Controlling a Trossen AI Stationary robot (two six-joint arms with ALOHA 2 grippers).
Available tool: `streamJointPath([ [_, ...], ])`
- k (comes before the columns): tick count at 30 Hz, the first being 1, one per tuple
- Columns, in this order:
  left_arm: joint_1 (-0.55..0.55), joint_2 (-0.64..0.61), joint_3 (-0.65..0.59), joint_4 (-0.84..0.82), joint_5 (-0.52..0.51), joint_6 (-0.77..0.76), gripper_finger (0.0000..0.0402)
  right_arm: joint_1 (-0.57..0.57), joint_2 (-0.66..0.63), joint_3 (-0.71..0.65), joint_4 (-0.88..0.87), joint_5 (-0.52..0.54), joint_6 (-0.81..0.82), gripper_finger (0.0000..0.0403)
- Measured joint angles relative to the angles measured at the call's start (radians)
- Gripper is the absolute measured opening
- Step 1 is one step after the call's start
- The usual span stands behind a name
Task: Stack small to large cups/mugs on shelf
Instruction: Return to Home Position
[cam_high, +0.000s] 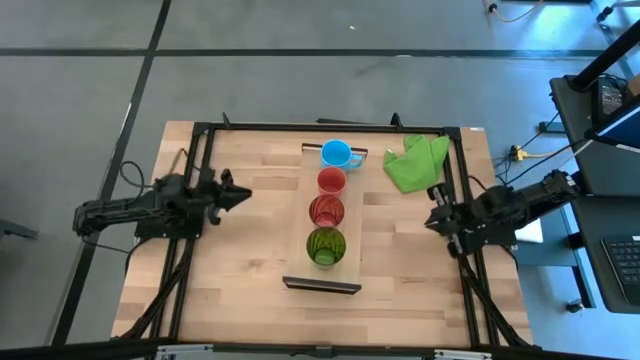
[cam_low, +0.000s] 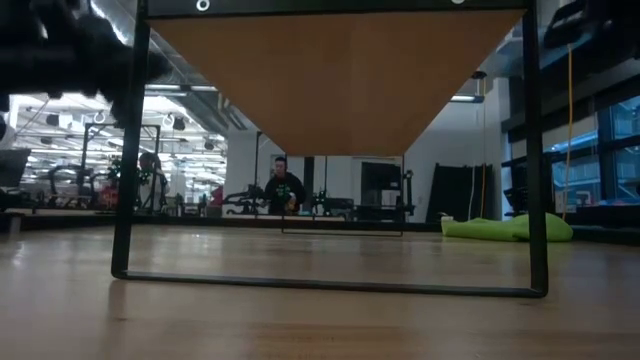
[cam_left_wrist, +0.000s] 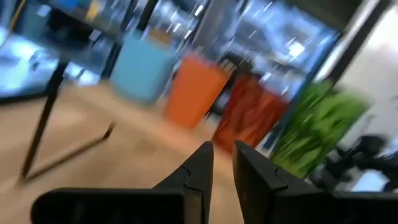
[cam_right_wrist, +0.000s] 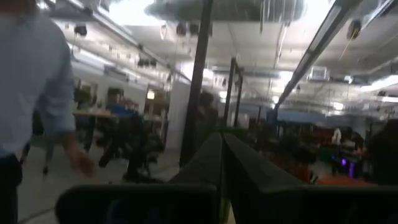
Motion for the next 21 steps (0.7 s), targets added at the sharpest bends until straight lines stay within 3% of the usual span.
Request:
streamJointPath([
  [4, 0.000, -0.001, 0.000, -0.119, -0.009, 0.001, 0.0055, 0.000, 0.000, 0.000, -0.098, 0.000, 0.001, 0.0019],
  [21, 0.000, 0.001, 0.000, -0.124, -0.012, 0.001, 0.0055, 0.000, 0.001, 0.000, -0.190, -0.001, 0.001, 0.0019],
])
